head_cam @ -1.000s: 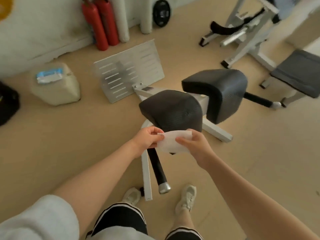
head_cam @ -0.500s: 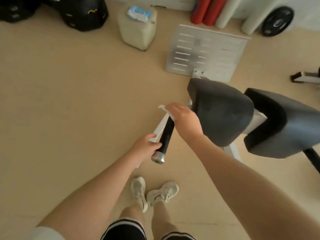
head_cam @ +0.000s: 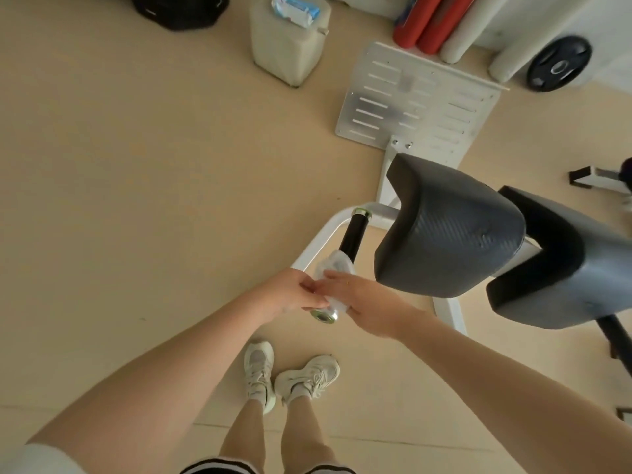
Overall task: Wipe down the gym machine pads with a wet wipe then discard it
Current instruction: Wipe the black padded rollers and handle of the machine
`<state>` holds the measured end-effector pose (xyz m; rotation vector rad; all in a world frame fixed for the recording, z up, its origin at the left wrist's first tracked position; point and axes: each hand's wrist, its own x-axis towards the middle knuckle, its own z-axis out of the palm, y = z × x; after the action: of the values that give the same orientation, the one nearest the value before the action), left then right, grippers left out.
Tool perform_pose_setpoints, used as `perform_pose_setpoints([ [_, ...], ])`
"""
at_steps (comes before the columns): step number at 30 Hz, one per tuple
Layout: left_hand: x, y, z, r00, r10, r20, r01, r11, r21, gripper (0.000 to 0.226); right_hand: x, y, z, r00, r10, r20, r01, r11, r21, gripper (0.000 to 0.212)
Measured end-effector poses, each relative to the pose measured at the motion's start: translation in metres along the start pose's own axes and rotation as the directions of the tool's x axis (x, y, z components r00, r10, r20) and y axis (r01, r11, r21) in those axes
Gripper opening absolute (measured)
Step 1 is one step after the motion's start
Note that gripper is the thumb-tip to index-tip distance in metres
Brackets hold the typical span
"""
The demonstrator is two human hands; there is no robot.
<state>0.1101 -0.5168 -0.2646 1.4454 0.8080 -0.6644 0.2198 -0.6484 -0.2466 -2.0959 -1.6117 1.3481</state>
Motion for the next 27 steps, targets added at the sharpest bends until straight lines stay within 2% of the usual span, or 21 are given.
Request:
perform_pose_setpoints([
  [3, 0.002, 0.005, -0.003, 0.999, -0.006, 0.044, 0.004, 1.0, 0.03, 0.038, 0.002, 0.006, -0.005, 0.998, -0.058, 0.023, 0.061, 0.991, -0.123, 0.061],
  [5, 0.005, 0.008, -0.004, 0.999, -0.017, 0.032, 0.017, 1.0, -0.015, 0.055, 0.014, 0.013, -0.011, 0.998, -0.057, 0.039, 0.066, 0.953, -0.296, 0.055],
  [7, 0.009, 0.009, -0.005, 1.0, -0.007, -0.028, 0.005, 0.998, -0.062, 0.069, 0.033, 0.024, -0.019, 0.999, 0.036, 0.041, -0.015, 0.902, -0.431, 0.051],
  [9, 0.016, 0.013, -0.008, 0.997, 0.02, -0.073, -0.027, 0.996, -0.089, 0.071, 0.056, 0.034, -0.033, 0.984, 0.175, 0.016, -0.144, 0.856, -0.497, 0.05],
  [11, 0.023, 0.013, -0.009, 0.997, 0.036, -0.074, -0.044, 0.992, -0.116, 0.069, 0.07, 0.035, -0.048, 0.957, 0.259, -0.128, -0.288, 0.835, -0.469, 0.053],
  [12, 0.026, 0.013, -0.009, 0.998, 0.035, -0.059, -0.041, 0.993, -0.115, 0.066, 0.072, 0.036, -0.055, 0.939, 0.241, -0.246, -0.332, 0.823, -0.46, 0.056],
  [14, 0.028, 0.012, -0.008, 1.0, 0.028, -0.011, -0.029, 0.994, -0.101, 0.061, 0.069, 0.031, -0.065, 0.839, 0.077, -0.538, -0.337, 0.851, -0.404, 0.054],
  [15, 0.029, 0.011, -0.007, 1.0, 0.025, 0.018, -0.023, 0.994, -0.111, 0.057, 0.065, 0.027, -0.068, 0.806, 0.049, -0.59, -0.342, 0.851, -0.398, 0.051],
  [17, 0.026, 0.013, -0.005, 0.998, 0.018, 0.056, -0.009, 0.987, -0.157, 0.052, 0.062, 0.021, -0.059, 0.874, 0.103, -0.474, -0.347, 0.816, -0.463, 0.045],
  [19, 0.023, 0.016, -0.003, 0.999, 0.017, 0.045, -0.01, 0.987, -0.159, 0.051, 0.061, 0.019, -0.036, 0.908, 0.287, -0.305, -0.388, 0.852, -0.352, 0.041],
  [20, 0.021, 0.016, -0.003, 0.999, 0.023, 0.035, -0.018, 0.989, -0.147, 0.05, 0.06, 0.016, -0.025, 0.901, 0.337, -0.273, -0.398, 0.892, -0.214, 0.041],
  [22, 0.019, 0.017, -0.002, 0.999, 0.039, 0.026, -0.036, 0.991, -0.129, 0.045, 0.052, 0.003, -0.008, 0.866, 0.398, -0.303, -0.404, 0.914, 0.044, 0.046],
  [25, 0.017, 0.019, -0.001, 0.998, 0.059, 0.022, -0.056, 0.991, -0.118, 0.03, 0.026, -0.021, 0.008, 0.868, 0.393, -0.305, -0.321, 0.911, 0.259, 0.043],
  [27, 0.016, 0.019, -0.001, 0.998, 0.067, 0.014, -0.065, 0.99, -0.122, 0.033, 0.009, -0.028, 0.015, 0.872, 0.361, -0.329, -0.266, 0.916, 0.3, 0.045],
])
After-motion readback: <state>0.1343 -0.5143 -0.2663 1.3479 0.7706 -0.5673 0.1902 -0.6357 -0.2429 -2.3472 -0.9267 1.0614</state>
